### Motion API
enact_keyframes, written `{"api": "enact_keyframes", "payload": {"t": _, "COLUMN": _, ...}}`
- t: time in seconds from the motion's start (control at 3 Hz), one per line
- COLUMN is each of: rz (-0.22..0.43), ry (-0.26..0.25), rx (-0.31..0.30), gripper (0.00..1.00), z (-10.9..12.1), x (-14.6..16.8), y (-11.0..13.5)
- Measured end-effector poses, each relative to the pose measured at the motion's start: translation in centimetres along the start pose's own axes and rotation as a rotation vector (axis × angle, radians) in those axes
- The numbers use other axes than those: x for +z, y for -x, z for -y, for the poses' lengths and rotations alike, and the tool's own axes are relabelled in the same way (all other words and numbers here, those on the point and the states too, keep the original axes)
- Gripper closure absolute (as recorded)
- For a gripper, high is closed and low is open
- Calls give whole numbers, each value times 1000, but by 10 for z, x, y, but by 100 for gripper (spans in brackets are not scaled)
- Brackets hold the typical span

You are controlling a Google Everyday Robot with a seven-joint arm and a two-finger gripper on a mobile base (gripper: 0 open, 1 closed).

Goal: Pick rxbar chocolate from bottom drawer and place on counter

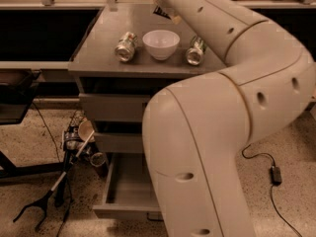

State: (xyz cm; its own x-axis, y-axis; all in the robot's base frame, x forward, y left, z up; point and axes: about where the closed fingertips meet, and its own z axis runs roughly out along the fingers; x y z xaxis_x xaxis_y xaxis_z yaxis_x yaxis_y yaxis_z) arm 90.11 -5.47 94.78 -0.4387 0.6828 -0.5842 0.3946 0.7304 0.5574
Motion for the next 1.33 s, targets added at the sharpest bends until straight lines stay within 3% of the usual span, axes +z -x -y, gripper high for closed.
{"api": "enact_keyframes", "payload": {"t": 0.33, "rz": -19, "ry": 3, "rx": 1, "gripper": 81, "z": -6, "x": 16, "y": -7}}
{"api": "enact_keyframes", "payload": {"t": 1.33, "rz": -9, "ry": -23, "rx": -13, "gripper": 12, "z": -7, "x": 35, "y": -5}}
